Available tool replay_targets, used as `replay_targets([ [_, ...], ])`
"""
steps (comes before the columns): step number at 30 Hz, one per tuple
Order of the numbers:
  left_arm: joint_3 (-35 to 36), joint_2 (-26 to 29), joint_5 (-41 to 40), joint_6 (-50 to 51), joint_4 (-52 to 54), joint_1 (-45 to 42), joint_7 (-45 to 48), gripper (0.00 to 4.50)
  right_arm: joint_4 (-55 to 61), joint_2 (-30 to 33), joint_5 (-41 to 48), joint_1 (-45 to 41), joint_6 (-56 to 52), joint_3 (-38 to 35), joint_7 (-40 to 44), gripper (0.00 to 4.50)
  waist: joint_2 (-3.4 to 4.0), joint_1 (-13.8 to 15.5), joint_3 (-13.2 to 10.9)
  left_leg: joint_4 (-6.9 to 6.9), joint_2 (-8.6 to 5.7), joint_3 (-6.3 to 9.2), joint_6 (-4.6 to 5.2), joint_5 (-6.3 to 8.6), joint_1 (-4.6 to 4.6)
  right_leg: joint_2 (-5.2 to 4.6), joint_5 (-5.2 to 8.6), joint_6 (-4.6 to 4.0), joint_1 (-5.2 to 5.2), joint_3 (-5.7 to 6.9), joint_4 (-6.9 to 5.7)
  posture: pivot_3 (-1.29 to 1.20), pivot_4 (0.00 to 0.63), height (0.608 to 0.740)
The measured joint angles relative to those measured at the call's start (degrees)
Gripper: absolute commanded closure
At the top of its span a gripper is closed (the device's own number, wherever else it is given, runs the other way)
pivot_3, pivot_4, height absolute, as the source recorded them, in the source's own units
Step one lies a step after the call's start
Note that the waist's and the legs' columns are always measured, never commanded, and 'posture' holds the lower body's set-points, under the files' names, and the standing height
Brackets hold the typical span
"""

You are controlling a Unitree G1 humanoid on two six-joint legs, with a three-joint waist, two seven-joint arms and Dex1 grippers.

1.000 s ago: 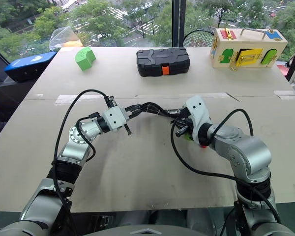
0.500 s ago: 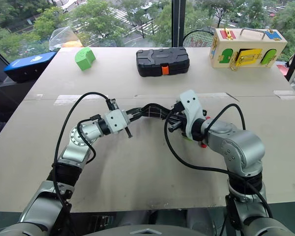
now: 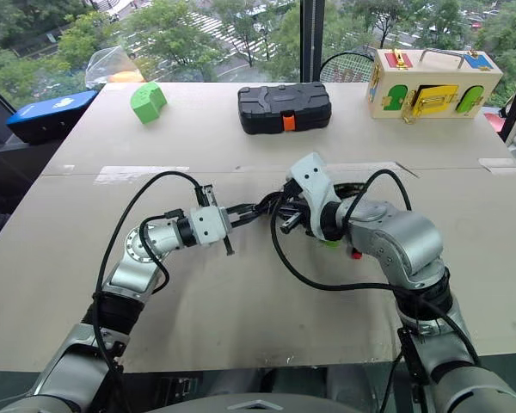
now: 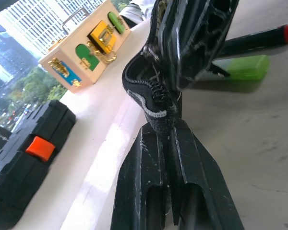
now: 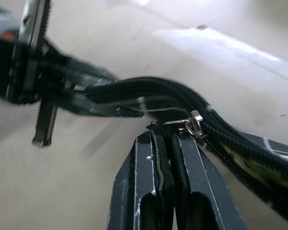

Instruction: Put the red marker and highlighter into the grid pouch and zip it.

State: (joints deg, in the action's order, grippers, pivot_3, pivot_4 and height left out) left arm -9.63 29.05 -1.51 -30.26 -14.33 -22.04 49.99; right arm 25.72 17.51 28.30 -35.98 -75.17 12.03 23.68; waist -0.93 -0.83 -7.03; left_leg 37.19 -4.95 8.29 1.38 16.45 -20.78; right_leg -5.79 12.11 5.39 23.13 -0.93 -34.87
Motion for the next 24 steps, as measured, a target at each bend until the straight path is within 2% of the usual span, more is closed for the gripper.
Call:
replay_targets([
  [8,-0.1,0.2,-0.3,0.0,0.4,0.5,1.7,4.5,-1.7,2.7,0.7,-1.3,1.5,2.7,4.9,4.48,-0.01,0.1,0.0,0.03,-0.01,0.0,0.0,0.0,0.0,-0.01,0.0,0.0,-0.01,0.0,0.0,0.0,0.15,0.74],
  [19,0.0,0.2,-4.3,1.8,2.6,2.3,4.7,4.5,-3.4,4.2,0.1,-2.1,5.4,3.2,7.3,4.48,-0.01,0.2,0.0,0.02,0.0,0.0,0.0,0.0,-0.02,-0.01,0.0,0.0,-0.01,0.0,0.01,0.0,0.15,0.74],
  [20,0.0,0.1,-4.4,2.0,2.8,2.3,4.8,4.5,-3.5,4.6,-0.1,-2.0,6.1,3.1,7.3,3.89,-0.01,0.2,0.0,0.02,0.0,0.0,0.0,0.0,-0.01,-0.02,0.0,0.0,-0.01,0.0,0.01,0.0,0.15,0.74],
  [21,0.0,0.0,-4.6,2.3,3.0,2.3,4.7,4.5,-3.4,5.0,0.0,-1.7,6.4,2.9,7.4,3.52,-0.01,0.2,0.0,0.01,0.0,0.01,0.0,0.0,-0.01,-0.01,0.0,0.0,-0.01,0.01,0.02,0.0,0.15,0.74],
  [23,0.0,-0.3,-4.9,2.6,3.2,2.2,4.7,4.5,-2.3,5.8,0.4,-0.4,6.5,2.6,7.7,3.02,-0.01,0.1,0.0,-0.01,0.01,0.02,0.0,0.0,-0.02,-0.01,0.0,0.0,0.0,0.01,0.03,0.0,0.15,0.74],
  [24,0.1,-0.5,-5.0,3.0,3.4,2.1,4.5,4.5,0.1,7.1,1.3,1.6,6.3,1.8,7.8,3.02,-0.01,0.4,0.0,0.0,0.01,0.06,0.0,0.0,-0.05,-0.02,0.0,0.0,-0.01,0.05,0.04,0.0,0.15,0.74],
])
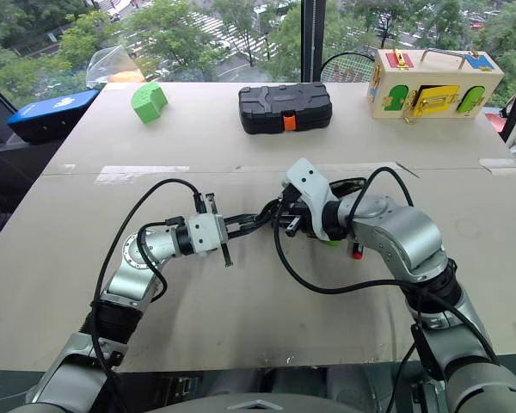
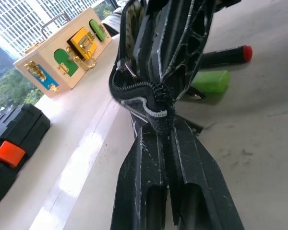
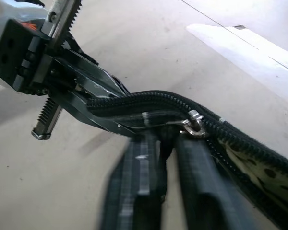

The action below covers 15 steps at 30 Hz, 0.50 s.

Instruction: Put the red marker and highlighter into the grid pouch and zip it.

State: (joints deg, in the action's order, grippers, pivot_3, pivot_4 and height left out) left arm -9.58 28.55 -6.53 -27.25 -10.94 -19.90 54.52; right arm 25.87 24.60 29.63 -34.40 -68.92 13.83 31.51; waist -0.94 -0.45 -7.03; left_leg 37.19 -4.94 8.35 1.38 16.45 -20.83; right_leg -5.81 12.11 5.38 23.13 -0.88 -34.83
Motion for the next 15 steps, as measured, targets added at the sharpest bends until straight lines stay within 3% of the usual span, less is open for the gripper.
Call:
replay_targets([
  [3,0.1,0.0,-0.4,0.8,0.1,-0.1,-0.1,4.5,6.7,2.6,3.4,4.9,-2.3,-5.0,0.6,3.02,0.0,0.2,0.0,0.01,-0.02,-0.02,0.01,0.0,-0.04,-0.02,0.0,0.0,-0.01,-0.01,0.04,0.0,0.15,0.74],
  [6,0.1,-0.1,-0.4,0.9,0.1,-0.3,-0.2,4.5,12.2,4.2,7.5,7.9,-5.0,-11.5,0.6,3.83,-0.01,0.3,0.0,0.02,-0.02,-0.03,0.01,0.01,-0.02,-0.02,0.0,0.0,-0.02,-0.02,0.03,0.0,0.15,0.74],
  [7,0.1,-0.2,-0.4,1.0,0.1,-0.4,-0.2,4.5,14.4,4.1,10.0,9.2,-7.0,-15.6,0.2,4.36,-0.01,0.3,0.0,0.02,-0.01,-0.04,0.02,0.01,-0.01,-0.02,0.0,0.0,-0.02,-0.03,0.01,0.0,0.15,0.74],
  [15,0.1,-0.2,-0.4,0.9,-0.3,-1.4,0.3,4.5,13.6,0.0,10.4,8.7,-11.3,-23.4,-9.1,4.44,-0.02,0.1,0.0,0.02,-0.02,-0.09,0.01,0.0,0.01,-0.02,0.0,0.0,-0.02,-0.06,0.0,0.0,0.15,0.74],
])
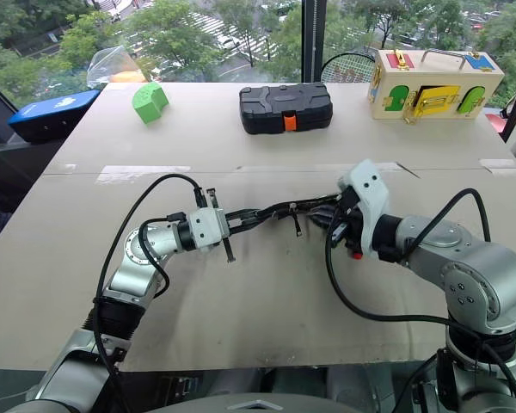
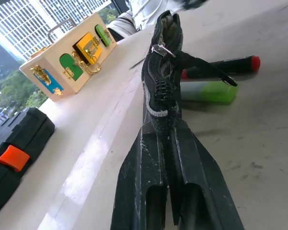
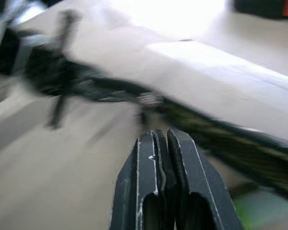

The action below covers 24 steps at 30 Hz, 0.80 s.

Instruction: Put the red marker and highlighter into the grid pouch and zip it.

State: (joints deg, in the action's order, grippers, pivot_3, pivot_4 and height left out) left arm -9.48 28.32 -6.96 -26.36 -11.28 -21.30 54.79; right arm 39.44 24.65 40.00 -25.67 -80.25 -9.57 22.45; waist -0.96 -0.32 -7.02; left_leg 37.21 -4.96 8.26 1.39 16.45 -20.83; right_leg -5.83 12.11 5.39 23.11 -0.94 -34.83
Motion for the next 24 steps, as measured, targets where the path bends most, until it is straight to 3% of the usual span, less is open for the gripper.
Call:
replay_targets([
  [13,0.0,-0.1,0.0,-0.1,-0.6,-0.7,0.1,4.5,-8.1,3.7,-5.7,-1.5,3.4,8.3,-2.7,4.44,0.01,-0.2,0.0,0.0,0.01,0.0,0.0,0.0,-0.01,0.0,0.0,0.0,0.0,0.0,0.01,0.0,0.15,0.74],
  [24,0.1,-0.1,-0.1,1.1,-0.4,-0.3,-0.5,4.5,-7.7,3.8,-3.8,-1.7,3.0,8.0,-1.8,4.44,0.01,-0.1,0.0,0.0,0.01,0.02,0.0,0.0,-0.01,0.0,0.0,0.0,0.0,0.02,0.01,0.0,0.15,0.74],
])
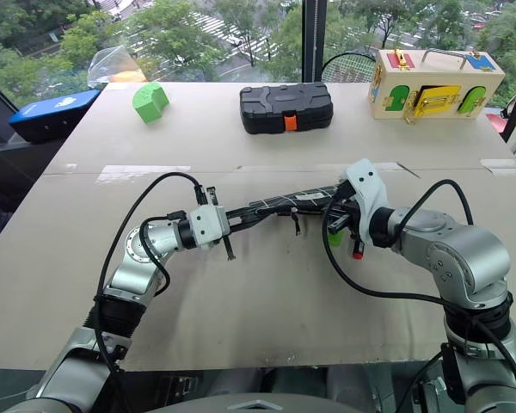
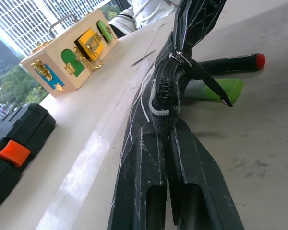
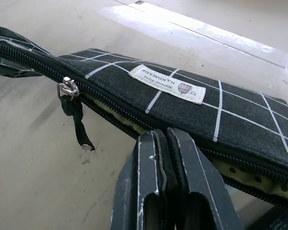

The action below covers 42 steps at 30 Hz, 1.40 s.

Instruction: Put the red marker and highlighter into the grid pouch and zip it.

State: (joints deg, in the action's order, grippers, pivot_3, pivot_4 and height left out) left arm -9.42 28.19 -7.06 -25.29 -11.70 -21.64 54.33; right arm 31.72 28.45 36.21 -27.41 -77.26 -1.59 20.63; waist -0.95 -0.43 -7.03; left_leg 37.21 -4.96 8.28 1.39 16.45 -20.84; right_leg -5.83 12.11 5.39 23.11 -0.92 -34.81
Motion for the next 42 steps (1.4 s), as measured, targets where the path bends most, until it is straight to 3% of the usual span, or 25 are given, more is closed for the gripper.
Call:
replay_targets([
  [3,0.0,0.0,-0.3,0.0,0.0,0.0,0.1,4.5,-0.3,-2.4,0.0,0.0,-0.1,-1.8,-1.5,4.44,0.0,0.0,0.0,-0.01,0.0,0.0,0.0,0.0,0.0,0.0,0.0,0.0,0.0,-0.01,0.0,0.0,0.15,0.74],
  [11,-0.1,-0.2,-0.9,0.0,0.3,0.0,0.5,4.5,-6.3,-16.5,0.9,-0.1,-0.3,-8.9,-7.3,4.44,0.02,-0.1,0.0,-0.01,0.0,0.0,0.0,0.0,0.01,0.01,0.0,0.0,0.01,-0.03,-0.03,0.0,0.15,0.74],
  [16,-0.1,-0.3,-1.1,0.1,0.6,0.0,0.7,4.5,-7.5,-18.1,0.7,-0.1,1.5,-8.8,-7.8,4.44,0.03,-0.2,0.0,-0.02,0.0,0.0,-0.01,0.0,0.02,0.02,0.0,0.0,0.02,-0.03,-0.04,0.0,0.15,0.74],
  [18,-0.1,-0.3,-1.2,0.2,1.0,0.1,1.0,4.5,-7.5,-11.8,-3.9,0.1,8.0,-0.3,-5.3,4.44,0.12,-0.3,-0.1,0.01,-0.03,-0.05,0.0,0.0,0.03,0.01,0.0,0.0,0.01,-0.04,-0.02,0.0,0.15,0.74],
  [21,-0.1,-0.3,-1.2,0.4,1.0,0.2,1.2,4.5,-7.7,5.4,-20.0,-1.0,24.8,20.9,1.4,4.44,0.11,-0.3,-0.1,0.03,-0.27,-0.06,-0.01,0.0,0.04,0.02,0.02,0.03,0.01,0.01,0.0,0.0,0.15,0.74],
  [25,-0.1,-0.2,-1.0,0.4,1.0,0.2,1.4,4.5,-12.7,13.2,-35.1,-1.9,40.9,34.6,7.6,4.44,0.02,-0.6,0.0,0.01,-0.21,-0.06,-0.03,-0.02,0.06,0.03,0.01,0.02,0.0,0.0,-0.02,0.0,0.15,0.74],
  [28,-0.1,-0.2,-0.9,0.4,1.0,0.2,1.0,4.5,-15.8,14.6,-40.0,-3.7,46.9,35.8,10.7,3.7,0.01,-0.5,0.0,0.06,-0.07,-0.07,-0.03,-0.02,0.05,0.02,0.01,0.02,0.0,-0.04,-0.02,0.0,0.15,0.74],
  [34,0.0,0.5,-0.9,0.4,1.0,0.5,0.4,4.5,-15.7,14.6,-43.4,-5.4,49.4,34.1,15.8,1.04,-0.01,0.0,0.0,0.02,-0.01,-0.02,-0.03,-0.01,0.0,0.02,0.01,0.02,0.0,0.01,0.06,0.0,0.15,0.74],
  [35,-0.1,0.5,-0.9,0.4,1.0,0.6,0.3,4.5,-15.2,14.7,-44.2,-5.3,49.6,33.7,16.6,0.38,0.0,0.1,0.0,0.02,-0.01,-0.02,-0.03,-0.01,-0.01,0.02,0.01,0.01,0.0,0.01,0.06,0.0,0.15,0.74],
  [36,-0.1,0.5,-0.8,0.4,1.0,0.6,0.3,4.5,-15.0,14.7,-44.5,-5.3,49.7,33.5,16.7,0.08,0.0,0.1,0.0,0.02,-0.01,-0.02,-0.03,-0.01,0.0,0.02,0.01,0.01,0.0,0.0,0.06,0.0,0.15,0.74],
  [42,-0.1,0.4,-0.8,0.7,0.2,-0.1,-0.4,4.5,-10.0,14.7,-43.5,-1.3,46.6,27.3,19.4,0.02,-0.01,0.4,0.0,0.02,-0.01,-0.02,-0.03,-0.01,-0.01,0.02,0.0,0.01,0.0,-0.01,0.06,0.0,0.15,0.74],
])
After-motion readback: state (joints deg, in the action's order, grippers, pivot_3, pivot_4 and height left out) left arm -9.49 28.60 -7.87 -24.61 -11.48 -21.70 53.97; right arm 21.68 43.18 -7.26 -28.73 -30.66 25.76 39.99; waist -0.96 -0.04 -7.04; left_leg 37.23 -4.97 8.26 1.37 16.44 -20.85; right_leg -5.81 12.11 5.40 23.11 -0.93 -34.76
